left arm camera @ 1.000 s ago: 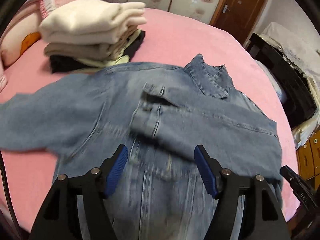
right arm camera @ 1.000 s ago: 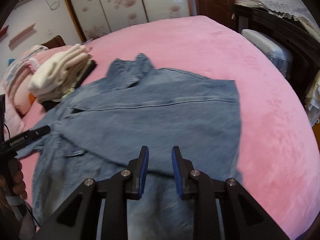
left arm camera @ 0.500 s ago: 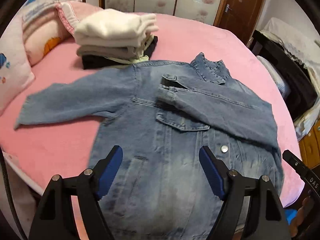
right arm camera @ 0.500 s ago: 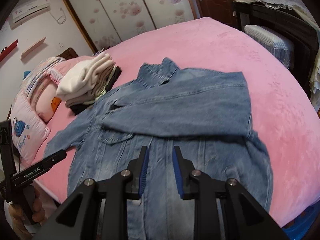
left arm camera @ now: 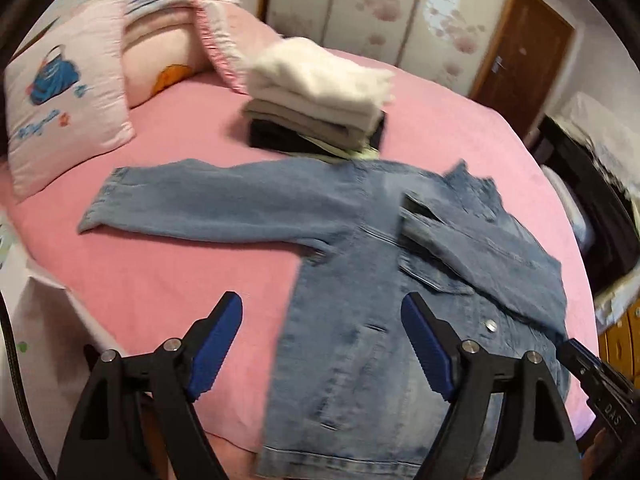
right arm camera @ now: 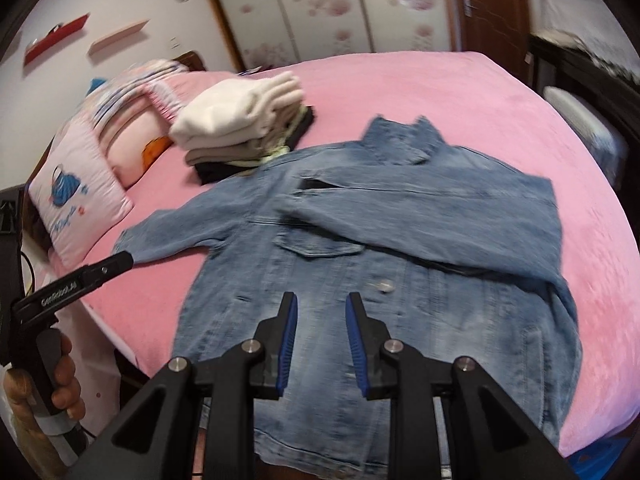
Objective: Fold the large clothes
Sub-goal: 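Move the left tool to the other sleeve cuff and grasp it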
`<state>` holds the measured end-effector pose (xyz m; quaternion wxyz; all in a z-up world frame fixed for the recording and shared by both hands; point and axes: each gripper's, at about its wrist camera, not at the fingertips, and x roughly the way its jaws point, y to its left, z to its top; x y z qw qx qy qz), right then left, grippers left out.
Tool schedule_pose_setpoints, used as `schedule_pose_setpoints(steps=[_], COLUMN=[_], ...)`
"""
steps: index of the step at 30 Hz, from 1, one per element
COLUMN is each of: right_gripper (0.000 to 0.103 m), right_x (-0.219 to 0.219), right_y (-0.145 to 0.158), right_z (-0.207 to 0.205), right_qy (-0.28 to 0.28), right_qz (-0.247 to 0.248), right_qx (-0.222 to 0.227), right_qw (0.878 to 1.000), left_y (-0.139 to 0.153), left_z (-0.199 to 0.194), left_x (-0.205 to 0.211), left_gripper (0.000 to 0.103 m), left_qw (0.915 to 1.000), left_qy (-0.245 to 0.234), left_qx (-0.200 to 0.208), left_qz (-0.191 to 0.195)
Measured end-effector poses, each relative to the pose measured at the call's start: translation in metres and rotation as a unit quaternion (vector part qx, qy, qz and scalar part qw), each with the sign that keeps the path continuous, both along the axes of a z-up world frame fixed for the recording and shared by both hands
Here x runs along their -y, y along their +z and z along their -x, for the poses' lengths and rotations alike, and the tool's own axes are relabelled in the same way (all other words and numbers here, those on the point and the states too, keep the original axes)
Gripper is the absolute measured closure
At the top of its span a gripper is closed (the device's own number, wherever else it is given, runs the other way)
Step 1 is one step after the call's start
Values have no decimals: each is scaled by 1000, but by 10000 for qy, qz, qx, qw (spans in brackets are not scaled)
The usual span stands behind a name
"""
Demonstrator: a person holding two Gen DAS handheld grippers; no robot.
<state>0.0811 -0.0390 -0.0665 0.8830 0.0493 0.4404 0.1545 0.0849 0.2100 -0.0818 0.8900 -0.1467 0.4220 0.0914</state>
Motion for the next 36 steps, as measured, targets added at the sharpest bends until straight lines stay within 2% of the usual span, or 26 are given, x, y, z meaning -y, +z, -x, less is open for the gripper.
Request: schedule_pose_setpoints(steps=[5,10,19,22,26,29,30,33,36], right_gripper=[78,78,78,78,78,78,78,78,78], right_x=[-56,-104,-180,-194,-207,-212,-214,-222,-227], right_y=[7,10,-4,-9,-16,-21,-24,-34,-45], right_z=[-8,-19,-54,-65,-86,-99,-103,-115,-123], right_qy=[392,727,1205,1293,1245,1194,1183,1146,1120], right_qz=[156,174,278,333,325,261,235,241,161], right_qx=[160,367,392,381,338,293,277,224,54], right_qw=[9990,9965,9915,9903,9911,9921,9923,9929,9936], left_y=[-6,-25,-82,-100,-121,-140,-148,-165,-168], left_z=[4,-5,-43,-54,-62,-64,-64,-63,-63], left_x=[-54,-107,-186,-208,-231,-249,-255,-269,-275], left_gripper=[20,18,18,18,18,18,18,18,18], left_qw=[9988,9948,9759,9655,9508,9365,9293,9142,9054], left_qy=[457,964,1964,2287,2731,3040,3154,3388,3595], left_qx=[138,96,-14,-118,-288,-414,-437,-369,-127], left_qz=[130,325,951,1242,1436,1700,1873,2191,2256])
